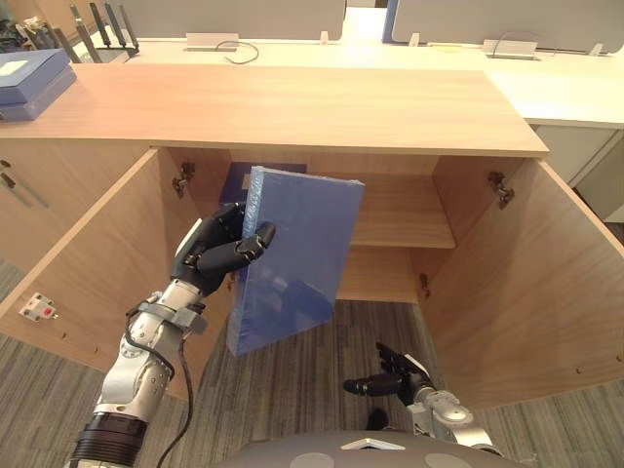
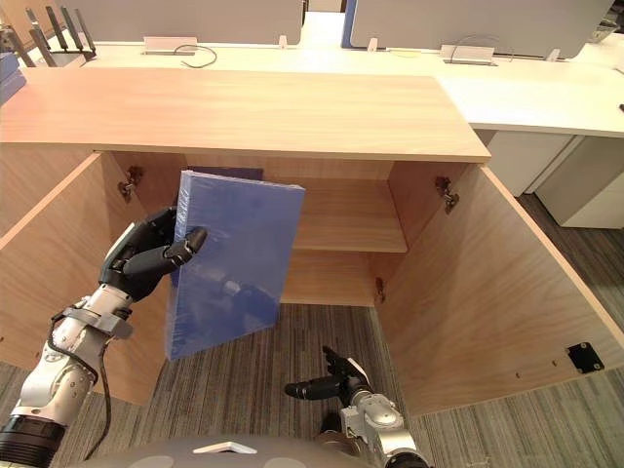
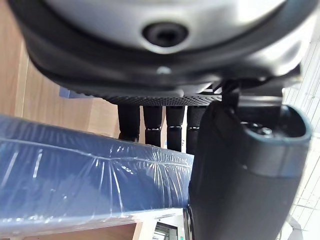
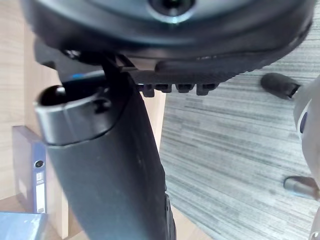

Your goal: Walk over to the cabinet, pick up the folder, carry it to the office cabinet, place the folder inside the office cabinet, then close the office cabinet door

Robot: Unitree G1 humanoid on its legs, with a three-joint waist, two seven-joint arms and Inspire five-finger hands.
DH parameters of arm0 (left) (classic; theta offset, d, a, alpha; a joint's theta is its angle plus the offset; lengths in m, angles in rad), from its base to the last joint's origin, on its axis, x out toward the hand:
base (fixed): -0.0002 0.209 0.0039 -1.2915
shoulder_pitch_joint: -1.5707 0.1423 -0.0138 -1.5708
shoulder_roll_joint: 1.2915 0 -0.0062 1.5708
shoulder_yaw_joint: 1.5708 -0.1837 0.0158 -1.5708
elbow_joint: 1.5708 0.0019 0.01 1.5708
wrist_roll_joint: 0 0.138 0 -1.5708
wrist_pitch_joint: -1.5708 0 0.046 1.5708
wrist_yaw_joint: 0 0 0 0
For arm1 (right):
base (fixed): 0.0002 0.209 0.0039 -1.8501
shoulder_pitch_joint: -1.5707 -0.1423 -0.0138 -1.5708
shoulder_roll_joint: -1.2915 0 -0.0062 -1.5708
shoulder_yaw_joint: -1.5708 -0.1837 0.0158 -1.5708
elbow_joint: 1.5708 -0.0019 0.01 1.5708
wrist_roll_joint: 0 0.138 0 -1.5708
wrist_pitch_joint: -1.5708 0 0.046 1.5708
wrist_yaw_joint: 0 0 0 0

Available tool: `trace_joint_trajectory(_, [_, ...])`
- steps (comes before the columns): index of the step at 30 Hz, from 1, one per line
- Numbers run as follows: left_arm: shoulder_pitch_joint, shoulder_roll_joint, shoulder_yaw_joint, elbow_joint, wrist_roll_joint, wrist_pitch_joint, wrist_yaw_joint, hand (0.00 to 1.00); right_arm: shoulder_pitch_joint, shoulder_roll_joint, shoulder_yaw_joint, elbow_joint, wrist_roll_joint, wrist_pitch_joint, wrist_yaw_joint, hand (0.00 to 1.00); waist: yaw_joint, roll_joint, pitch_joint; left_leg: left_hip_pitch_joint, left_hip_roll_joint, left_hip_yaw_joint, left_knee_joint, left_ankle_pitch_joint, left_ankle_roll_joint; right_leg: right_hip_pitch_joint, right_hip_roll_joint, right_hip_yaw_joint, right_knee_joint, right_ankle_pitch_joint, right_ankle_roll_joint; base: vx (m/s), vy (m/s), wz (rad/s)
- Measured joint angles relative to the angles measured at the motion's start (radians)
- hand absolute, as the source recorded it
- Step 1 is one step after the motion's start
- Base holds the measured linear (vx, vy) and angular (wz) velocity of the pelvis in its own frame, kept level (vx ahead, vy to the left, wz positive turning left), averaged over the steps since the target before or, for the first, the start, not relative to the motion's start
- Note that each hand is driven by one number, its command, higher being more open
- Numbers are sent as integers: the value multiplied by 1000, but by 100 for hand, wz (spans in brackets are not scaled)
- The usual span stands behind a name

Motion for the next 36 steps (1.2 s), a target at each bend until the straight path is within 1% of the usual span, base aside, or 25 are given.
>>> trace_joint_trajectory(4, [0, 22, 12, 0, -1, 0, -10, 0, 12, -31, 20, -70, 2, 0, 29, 100, 4, 0, 0, -8, -1, 2, -2, 0, 0, -9, 0, 2, 0, 0, 0, 0, 0, -1])
trace_joint_trajectory(7, [-1, 33, 25, 0, -5, 0, -14, 0, 37, -79, 28, -154, 5, -1, 68, 100, 7, -1, 0, -18, 0, 1, 0, 2, 1, -18, -1, 2, 0, 0, 0, 2, 3, 1])
trace_joint_trajectory(8, [-3, 50, 25, 0, -5, 0, -23, 0, 58, -132, 37, -219, 27, -2, 101, 100, 10, -2, -1, -26, 0, -1, 3, 1, 1, -23, -1, 2, 0, 0, 0, 8, 10, 4])
trace_joint_trajectory(9, [-5, 57, 25, 0, -5, 0, -28, 0, 66, -156, 39, -244, 44, -2, 115, 100, 12, -3, -2, -32, 0, -1, 4, 2, 1, -27, -2, 2, 0, 0, 0, 6, 19, 3])
trace_joint_trajectory(11, [-8, 81, 23, 0, -5, 0, -53, 0, 87, -269, 43, -327, 102, -4, 177, 100, 21, -9, -5, -34, -1, 3, 4, 2, 1, -32, -6, 10, 0, 0, 0, 2, 19, -3])
trace_joint_trajectory(13, [-9, 93, 23, 0, -5, 0, -67, 0, 89, -322, 50, -359, 114, -4, 197, 100, 24, -13, -8, -34, -1, 7, 5, 2, 1, -34, -7, 17, 0, 1, 0, -4, 27, -9])
trace_joint_trajectory(15, [-9, 117, 19, 0, -5, 0, -85, 0, 95, -417, 60, -426, 134, -4, 237, 100, 29, -26, -20, -40, -2, 20, 5, 2, 1, -48, -7, 27, 0, 2, 1, -19, 10, -13])
trace_joint_trajectory(19, [-9, 155, -13, 0, -4, 0, -107, 0, 96, -529, 90, -501, 180, -5, 299, 100, 28, -39, -32, -40, -3, 25, 10, 3, 1, -49, -8, 33, 0, 5, 1, -24, 5, -4])
trace_joint_trajectory(20, [-10, 159, -17, 0, -4, 0, -113, 0, 96, -542, 97, -514, 183, -5, 308, 100, 29, -40, -33, -40, -3, 27, 12, 3, 1, -49, -8, 36, 0, 6, 0, -36, 6, -7])
trace_joint_trajectory(22, [-10, 167, -27, 0, -3, 0, -128, 0, 95, -568, 115, -550, 238, -4, 344, 100, 28, -44, -45, -54, -4, 35, 20, 3, 1, -65, -8, 45, 0, 12, -3, -58, 6, -10])
trace_joint_trajectory(26, [-13, 167, -34, 0, 0, 0, -136, 0, 95, -579, 136, -587, 288, -4, 382, 100, 28, -42, -51, -55, -3, 47, 29, 2, 1, -65, -7, 54, 0, 17, -4, -72, 2, -8])
trace_joint_trajectory(29, [-18, 167, -41, -8, 0, 0, -140, 0, 95, -607, 138, -610, 356, 7, 418, 100, 25, -36, -58, -69, -2, 55, 53, -8, 2, -71, -2, 64, 0, 22, -4, -87, -11, -9])
trace_joint_trajectory(30, [-20, 167, -47, -14, 1, 0, -144, 0, 93, -628, 138, -627, 398, 20, 433, 100, 28, -32, -62, -75, 1, 64, 64, -16, -1, -77, 0, 75, 0, 22, -4, -88, -6, -17])
trace_joint_trajectory(32, [-21, 166, -58, -26, 1, 0, -155, 0, 91, -646, 138, -650, 451, 31, 440, 100, 27, -27, -72, -87, 5, 73, 77, -22, -1, -83, 2, 78, 0, 20, -5, -75, 0, -11])
trace_joint_trajectory(35, [-28, 154, -94, -40, 2, -1, -172, 0, 78, -649, 139, -672, 559, 58, 449, 100, 10, -11, -82, -91, 12, 76, 89, -26, -5, -84, 5, 78, 0, 20, -6, -44, 10, -3])
trace_joint_trajectory(36, [-29, 152, -97, -40, 2, -1, -175, 0, 74, -649, 139, -676, 571, 64, 451, 100, 7, -8, -84, -93, 14, 76, 91, -27, -5, -84, 5, 78, 0, 19, -6, 0, 0, 0])
